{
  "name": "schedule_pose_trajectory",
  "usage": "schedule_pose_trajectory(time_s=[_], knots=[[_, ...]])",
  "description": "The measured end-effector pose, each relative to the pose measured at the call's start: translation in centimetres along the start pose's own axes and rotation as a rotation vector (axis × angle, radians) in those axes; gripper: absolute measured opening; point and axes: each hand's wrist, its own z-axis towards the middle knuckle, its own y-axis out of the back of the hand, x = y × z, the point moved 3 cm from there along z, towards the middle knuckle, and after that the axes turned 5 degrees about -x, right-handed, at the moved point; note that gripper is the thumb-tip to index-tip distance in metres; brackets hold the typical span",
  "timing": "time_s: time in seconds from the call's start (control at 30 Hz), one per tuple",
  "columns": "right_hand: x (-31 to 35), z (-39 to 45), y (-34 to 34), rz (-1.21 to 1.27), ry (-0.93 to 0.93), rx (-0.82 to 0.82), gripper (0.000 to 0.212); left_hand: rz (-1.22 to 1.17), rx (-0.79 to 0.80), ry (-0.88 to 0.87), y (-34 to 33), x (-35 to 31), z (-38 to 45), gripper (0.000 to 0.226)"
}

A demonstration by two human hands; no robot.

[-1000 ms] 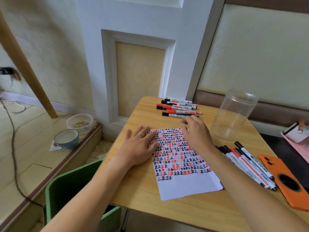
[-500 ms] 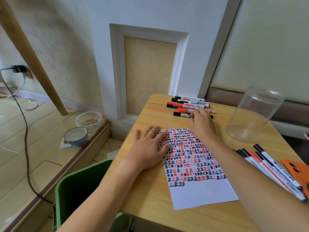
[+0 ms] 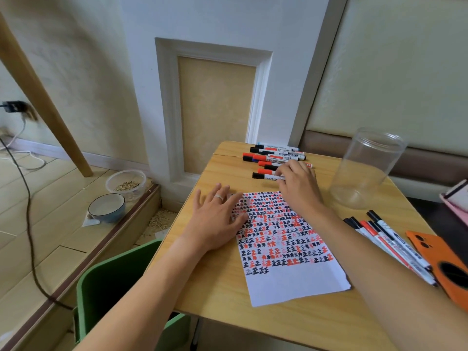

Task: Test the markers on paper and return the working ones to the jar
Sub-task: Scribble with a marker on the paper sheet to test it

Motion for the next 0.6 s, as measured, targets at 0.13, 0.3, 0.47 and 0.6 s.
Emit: schedule_pose_trajectory(time_s=[0.13,0.3,0.47,0.6], knots=[[2.9,-3.2,4.2,0.073,0.124,-0.027,0.009,-0.090,-0.201,-0.008,1.6,-1.0,-0.5,0.064],[5.5,-8.3,7.9,0.213,0.097,0.121,0.014,-0.194,-0.289,-0.215,2.5,-3.2,-2.5,0.048],[6.9,-10.3,10.7,0.284,0.109,0.180,0.011,-0.152,-0.270,-0.359,2.5,-5.2,-4.5,0.039],[7.9,-11.0,12.4,0.170,0.169,0.134,0.033,-0.280,-0.211,-0.404,2.6,-6.2,-5.6,0.038]])
